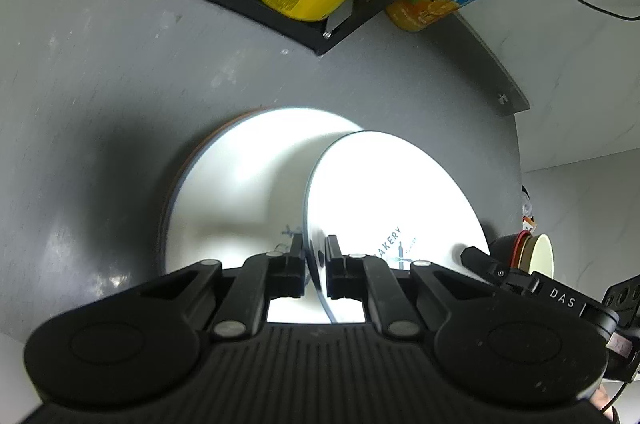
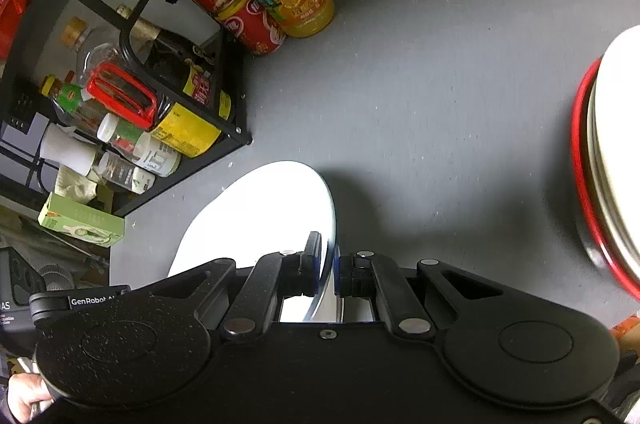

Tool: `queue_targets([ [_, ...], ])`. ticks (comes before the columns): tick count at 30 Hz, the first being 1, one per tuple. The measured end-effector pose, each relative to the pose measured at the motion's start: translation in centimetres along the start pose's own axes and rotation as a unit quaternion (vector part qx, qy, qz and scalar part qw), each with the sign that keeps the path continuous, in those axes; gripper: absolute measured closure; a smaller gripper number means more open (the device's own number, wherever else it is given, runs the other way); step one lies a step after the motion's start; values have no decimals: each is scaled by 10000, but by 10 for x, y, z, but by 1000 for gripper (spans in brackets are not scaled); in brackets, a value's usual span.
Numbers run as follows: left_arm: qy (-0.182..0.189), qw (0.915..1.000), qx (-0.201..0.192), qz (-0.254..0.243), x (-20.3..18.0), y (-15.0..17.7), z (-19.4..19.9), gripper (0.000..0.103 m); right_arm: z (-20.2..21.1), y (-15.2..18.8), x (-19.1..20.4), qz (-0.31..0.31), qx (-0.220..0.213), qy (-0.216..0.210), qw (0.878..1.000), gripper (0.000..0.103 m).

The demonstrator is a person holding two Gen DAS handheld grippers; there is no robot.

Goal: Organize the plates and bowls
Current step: 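Carry the 'BAKERY' plate onto the plate stack and lower it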

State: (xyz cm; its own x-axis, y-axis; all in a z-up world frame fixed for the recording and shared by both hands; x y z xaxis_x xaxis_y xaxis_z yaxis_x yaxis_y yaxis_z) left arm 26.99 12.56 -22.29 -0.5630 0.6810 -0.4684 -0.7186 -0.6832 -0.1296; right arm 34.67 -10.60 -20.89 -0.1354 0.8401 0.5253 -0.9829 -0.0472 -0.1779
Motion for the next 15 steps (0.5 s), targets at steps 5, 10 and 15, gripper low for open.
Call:
queue_targets([
  [5,-60,9999,98,66,11,8,-5,96,-4,11,2,83,94,93,9999,96],
  [10,-136,9997,156,98,19,10,-9,95,-8,19,4,97,142,134,9998,96],
  [15,-272,9995,177,69,24,11,-13,94,-13,26,9,211,184,277,9992,97],
])
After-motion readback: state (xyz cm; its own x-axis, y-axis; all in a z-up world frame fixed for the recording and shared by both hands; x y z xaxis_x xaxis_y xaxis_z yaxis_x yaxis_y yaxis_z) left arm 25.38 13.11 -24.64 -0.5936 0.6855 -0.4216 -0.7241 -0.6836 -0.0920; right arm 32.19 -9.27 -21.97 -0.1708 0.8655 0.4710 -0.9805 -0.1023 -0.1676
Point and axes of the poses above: each gripper's, at about its wrist camera, not at the fingertips, and z roughly against the way its jaws point, x to its left, y to its underside, the point moved 6 cm from there along -z, roughly the way its jaws point, and after that the axes turned 5 degrees about -y, right-handed, at the moved point
